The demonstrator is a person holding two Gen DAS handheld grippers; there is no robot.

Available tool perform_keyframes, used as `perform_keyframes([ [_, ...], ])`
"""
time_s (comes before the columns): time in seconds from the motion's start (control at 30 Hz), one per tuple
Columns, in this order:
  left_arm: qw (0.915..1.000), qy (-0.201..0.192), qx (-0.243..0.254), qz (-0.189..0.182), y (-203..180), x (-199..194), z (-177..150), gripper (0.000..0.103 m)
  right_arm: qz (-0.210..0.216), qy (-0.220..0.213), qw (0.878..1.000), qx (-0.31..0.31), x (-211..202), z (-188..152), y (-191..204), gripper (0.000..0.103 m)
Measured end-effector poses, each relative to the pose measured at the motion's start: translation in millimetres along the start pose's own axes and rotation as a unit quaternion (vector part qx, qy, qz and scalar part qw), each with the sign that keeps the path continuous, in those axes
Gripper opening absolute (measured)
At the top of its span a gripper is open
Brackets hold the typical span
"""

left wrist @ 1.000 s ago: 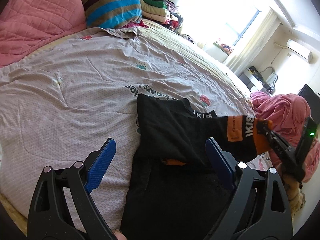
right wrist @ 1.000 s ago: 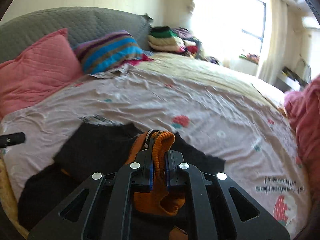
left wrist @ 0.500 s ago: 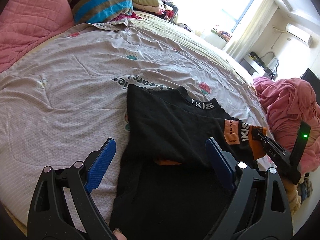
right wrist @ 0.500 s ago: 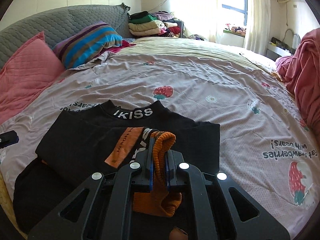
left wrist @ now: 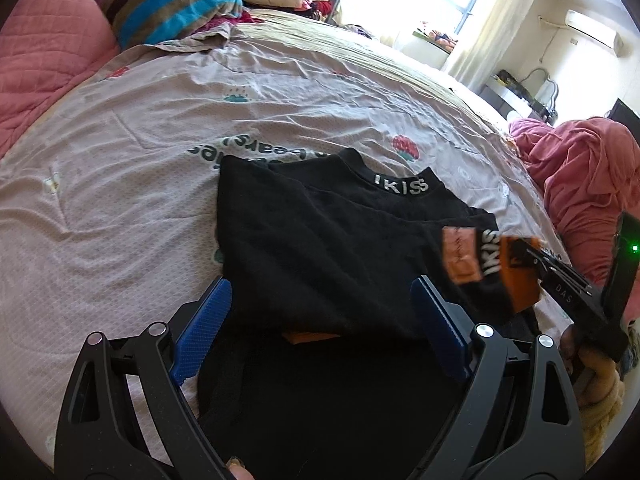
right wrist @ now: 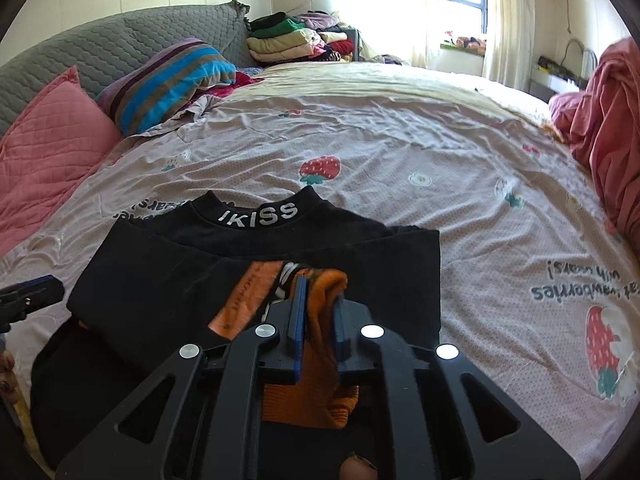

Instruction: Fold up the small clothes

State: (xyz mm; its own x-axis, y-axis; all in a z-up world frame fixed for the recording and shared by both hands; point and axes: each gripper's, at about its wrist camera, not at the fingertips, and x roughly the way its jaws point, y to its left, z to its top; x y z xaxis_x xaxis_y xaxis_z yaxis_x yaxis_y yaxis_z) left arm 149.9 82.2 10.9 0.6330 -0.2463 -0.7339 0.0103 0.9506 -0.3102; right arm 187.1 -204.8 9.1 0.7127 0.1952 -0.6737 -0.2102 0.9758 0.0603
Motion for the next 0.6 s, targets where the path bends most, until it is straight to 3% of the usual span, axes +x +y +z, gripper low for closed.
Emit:
perform_keyframes([
  [0.17,1.0000,-0.001,0.002,-0.001,-2.9,5.2,4.4,0.084,-0.004,-0.003,1.000,0.024,-6.5,-1.4,-9.0,0.021],
  [0.3,1.0000,0.006,0.001,-0.002,-5.8,11.8,8.3,0.078,0.030,0.005,0.999,0.030,-10.7,-3.1,-3.9,0.047],
  [0.5,0.9990,0.035,0.029,-0.003,-17.1,30.0,2.4,0.072,0.052,0.023,0.998,-0.016,-5.7,-11.6,28.5,0.047],
  [0.6,0.9970,0.060,0.046,0.016,-17.3,43.1,-6.0,0.068,0.061,0.032,0.997,-0.035,-2.9,-16.0,42.6,0.047],
])
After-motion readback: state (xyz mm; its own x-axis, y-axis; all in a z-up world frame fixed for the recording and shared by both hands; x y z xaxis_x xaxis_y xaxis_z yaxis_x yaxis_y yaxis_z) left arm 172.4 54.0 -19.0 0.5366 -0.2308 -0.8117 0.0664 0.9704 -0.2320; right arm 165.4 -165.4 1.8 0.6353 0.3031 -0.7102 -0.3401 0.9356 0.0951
